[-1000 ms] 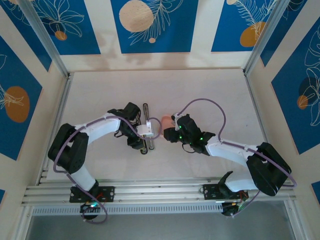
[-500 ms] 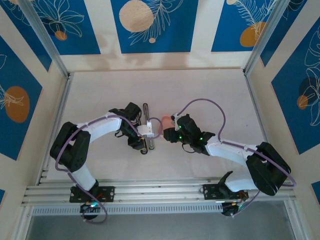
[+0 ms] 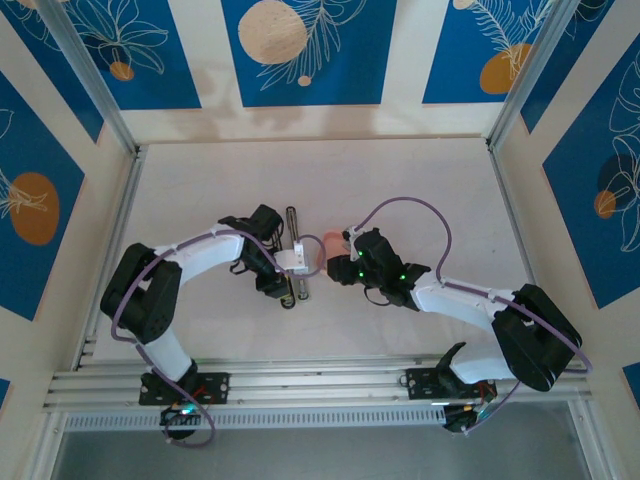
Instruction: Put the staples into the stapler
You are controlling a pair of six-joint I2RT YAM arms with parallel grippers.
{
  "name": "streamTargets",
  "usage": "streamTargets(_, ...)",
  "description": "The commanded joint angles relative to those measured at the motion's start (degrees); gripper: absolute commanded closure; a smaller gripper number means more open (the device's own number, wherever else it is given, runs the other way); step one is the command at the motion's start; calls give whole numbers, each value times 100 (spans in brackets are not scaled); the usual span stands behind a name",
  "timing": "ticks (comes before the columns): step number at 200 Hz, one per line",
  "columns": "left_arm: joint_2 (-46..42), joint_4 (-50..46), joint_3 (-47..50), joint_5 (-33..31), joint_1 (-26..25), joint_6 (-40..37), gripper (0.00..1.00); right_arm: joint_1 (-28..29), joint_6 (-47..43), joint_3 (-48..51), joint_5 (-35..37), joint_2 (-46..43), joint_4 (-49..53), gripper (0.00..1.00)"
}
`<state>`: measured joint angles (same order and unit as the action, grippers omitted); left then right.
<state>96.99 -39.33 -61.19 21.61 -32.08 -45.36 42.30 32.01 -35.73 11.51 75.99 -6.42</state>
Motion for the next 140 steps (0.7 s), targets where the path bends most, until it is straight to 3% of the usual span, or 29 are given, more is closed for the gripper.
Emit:
streamTargets(1,95,-293,-160,-16,-85,7,59,-20,-2,51,-71,24,14,68)
streamTargets(140,-300,-10,-42,215,-82,172,75,-21,33,127,-11,-172,30,68)
